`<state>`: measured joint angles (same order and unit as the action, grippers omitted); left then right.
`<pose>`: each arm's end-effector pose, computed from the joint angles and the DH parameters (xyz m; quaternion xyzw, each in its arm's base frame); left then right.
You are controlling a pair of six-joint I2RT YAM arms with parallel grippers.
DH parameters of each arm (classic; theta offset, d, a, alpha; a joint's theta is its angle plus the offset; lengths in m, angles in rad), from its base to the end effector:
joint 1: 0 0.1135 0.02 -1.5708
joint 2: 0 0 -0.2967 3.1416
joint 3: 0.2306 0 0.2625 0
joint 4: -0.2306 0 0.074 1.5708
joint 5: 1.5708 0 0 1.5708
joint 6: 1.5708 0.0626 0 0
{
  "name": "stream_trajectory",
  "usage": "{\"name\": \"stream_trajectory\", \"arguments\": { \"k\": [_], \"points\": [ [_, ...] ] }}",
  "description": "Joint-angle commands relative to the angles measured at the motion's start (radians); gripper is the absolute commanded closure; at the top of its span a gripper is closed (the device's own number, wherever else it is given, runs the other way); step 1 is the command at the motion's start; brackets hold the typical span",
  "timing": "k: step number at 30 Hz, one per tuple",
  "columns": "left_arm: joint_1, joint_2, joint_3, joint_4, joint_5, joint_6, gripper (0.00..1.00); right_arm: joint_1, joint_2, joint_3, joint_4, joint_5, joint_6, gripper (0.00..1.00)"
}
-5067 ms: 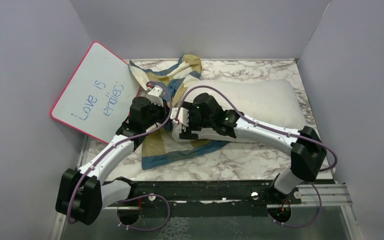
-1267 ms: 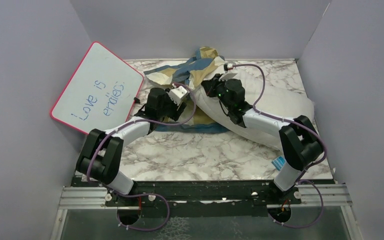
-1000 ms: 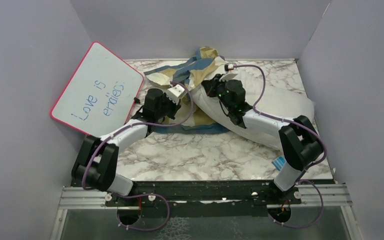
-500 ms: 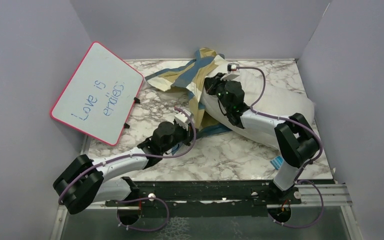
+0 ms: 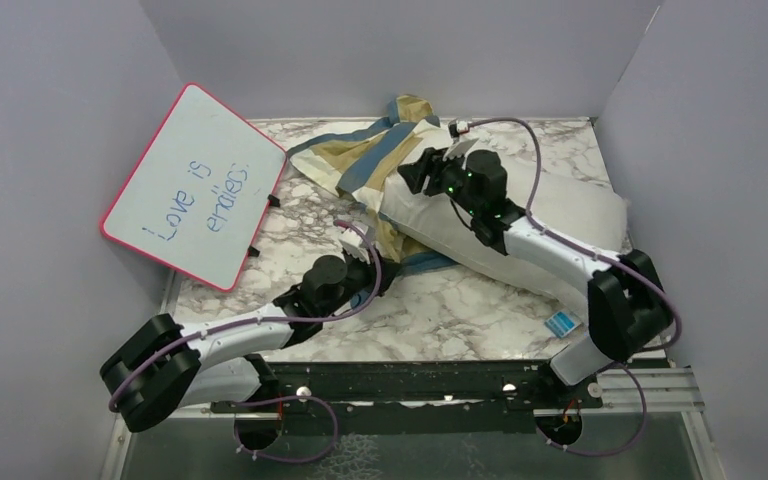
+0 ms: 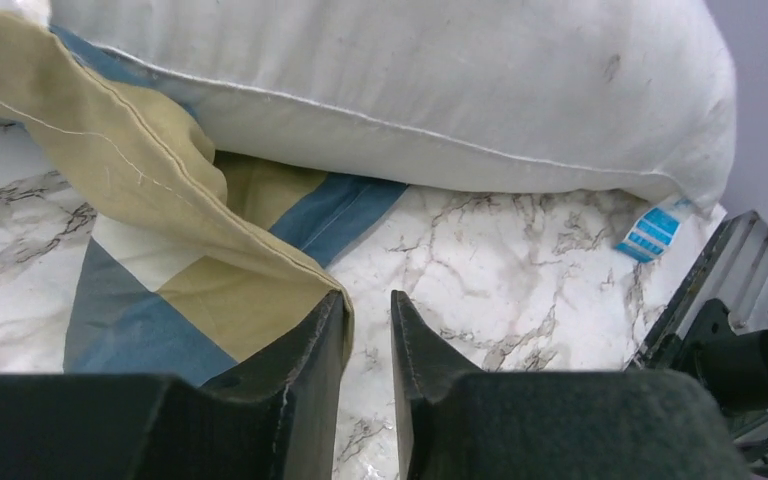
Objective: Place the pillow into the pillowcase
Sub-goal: Stuff the pillow into the pillowcase.
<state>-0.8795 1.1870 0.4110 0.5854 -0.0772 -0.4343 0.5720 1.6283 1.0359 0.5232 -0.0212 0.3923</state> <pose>0.1741 -0.2028 0.2266 0.1462 0.7570 -0.3649 0.5219 0.3514 0.2278 0.3074 -0.0728 0.7275 0.3232 0.6008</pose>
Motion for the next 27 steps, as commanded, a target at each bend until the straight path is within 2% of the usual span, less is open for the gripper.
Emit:
{"name": "stream_trajectory", "arguments": {
  "k": [1, 4, 9, 12, 16, 19, 23, 27],
  "points": [
    [-0.009, -0.089, -0.038, 0.014, -0.048, -0.072, 0.75, -0.04, -0.144, 0.073, -0.335, -0.185, -0.249, 0.4],
    [-0.013, -0.111, -0.038, -0.009, -0.023, -0.063, 0.73, -0.048, -0.175, 0.139, -0.533, -0.19, -0.362, 0.34],
    [-0.013, -0.157, -0.001, -0.123, -0.048, -0.006, 0.54, -0.051, -0.166, 0.263, -0.759, -0.214, -0.555, 0.22],
    [-0.015, -0.178, 0.081, -0.261, -0.128, 0.096, 0.44, -0.061, -0.146, 0.322, -0.823, -0.193, -0.637, 0.1],
    [0.002, -0.142, 0.245, -0.441, -0.3, 0.235, 0.31, -0.123, -0.064, 0.45, -0.922, -0.258, -0.673, 0.0],
    [0.07, -0.085, 0.369, -0.517, -0.293, 0.288, 0.3, -0.167, -0.005, 0.505, -0.93, -0.312, -0.659, 0.01],
    [0.234, 0.025, 0.531, -0.568, -0.092, 0.263, 0.33, -0.196, 0.053, 0.537, -0.902, -0.307, -0.64, 0.07],
    [0.288, 0.174, 0.675, -0.568, 0.014, 0.326, 0.34, -0.205, 0.126, 0.533, -0.885, -0.292, -0.634, 0.14]
  ]
}}
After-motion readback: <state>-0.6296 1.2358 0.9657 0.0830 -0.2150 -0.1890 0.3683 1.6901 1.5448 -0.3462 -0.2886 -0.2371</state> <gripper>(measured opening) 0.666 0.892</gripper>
